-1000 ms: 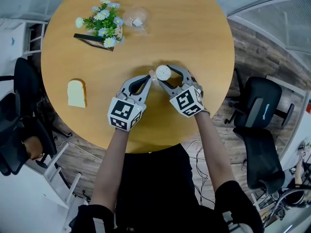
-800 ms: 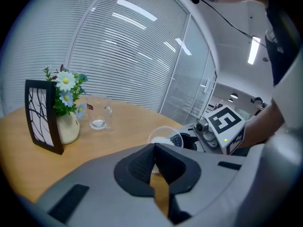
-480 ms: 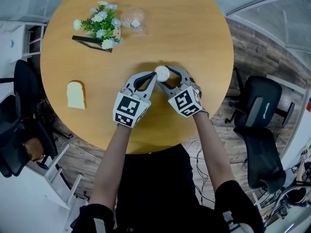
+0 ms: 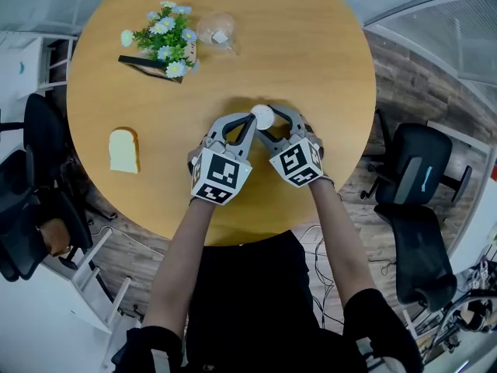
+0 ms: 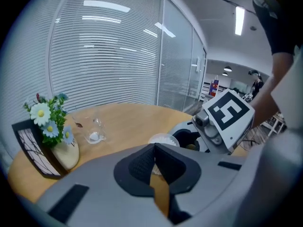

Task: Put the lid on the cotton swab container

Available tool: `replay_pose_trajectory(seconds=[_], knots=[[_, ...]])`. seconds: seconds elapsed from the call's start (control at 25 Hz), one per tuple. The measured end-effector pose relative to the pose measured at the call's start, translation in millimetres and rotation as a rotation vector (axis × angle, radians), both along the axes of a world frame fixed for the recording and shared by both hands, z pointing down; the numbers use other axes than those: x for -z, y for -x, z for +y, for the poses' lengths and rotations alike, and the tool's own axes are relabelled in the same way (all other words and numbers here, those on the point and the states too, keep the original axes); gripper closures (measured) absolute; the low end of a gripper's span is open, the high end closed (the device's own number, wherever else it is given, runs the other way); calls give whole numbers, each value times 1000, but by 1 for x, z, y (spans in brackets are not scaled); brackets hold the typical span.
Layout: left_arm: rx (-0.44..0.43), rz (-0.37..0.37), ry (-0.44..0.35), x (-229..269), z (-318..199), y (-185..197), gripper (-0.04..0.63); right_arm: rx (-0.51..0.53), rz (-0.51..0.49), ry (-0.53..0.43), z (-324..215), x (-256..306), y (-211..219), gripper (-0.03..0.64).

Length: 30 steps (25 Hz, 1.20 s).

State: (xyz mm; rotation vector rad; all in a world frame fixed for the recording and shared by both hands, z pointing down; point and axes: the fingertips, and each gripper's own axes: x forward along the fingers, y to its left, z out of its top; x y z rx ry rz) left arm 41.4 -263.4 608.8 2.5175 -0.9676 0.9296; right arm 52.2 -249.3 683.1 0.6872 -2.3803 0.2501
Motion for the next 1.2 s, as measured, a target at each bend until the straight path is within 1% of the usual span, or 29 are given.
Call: replay_pose_trajectory(seconds=[0.12, 0.2, 0.4, 0.6, 0.84, 1.0, 1.08, 1.2], knots=[[-29, -68, -27, 0, -1, -2, 589, -8, 7, -1, -1, -1, 0, 385], [-41, -90, -37, 1, -1, -4, 589, -11, 11, -5, -1, -1, 0, 385], [-55, -67, -32, 4, -1, -16, 589, -9, 14, -3, -1, -1, 0, 385], [-60, -95, -35, 1, -3, -21, 589, -9, 15, -3, -2, -2, 1, 385], [-92, -185, -43, -5, -2, -23, 589, -8, 19, -2, -2, -3, 2, 385], [-110, -234, -80, -6, 0, -25, 589, -10, 24, -3, -2, -4, 1, 385], [-104, -236, -81, -6, 0, -25, 589, -9, 25, -3, -2, -4, 1, 385], [-88, -214, -66, -5, -1, -25, 589, -8, 25, -1, -2, -3, 1, 384]])
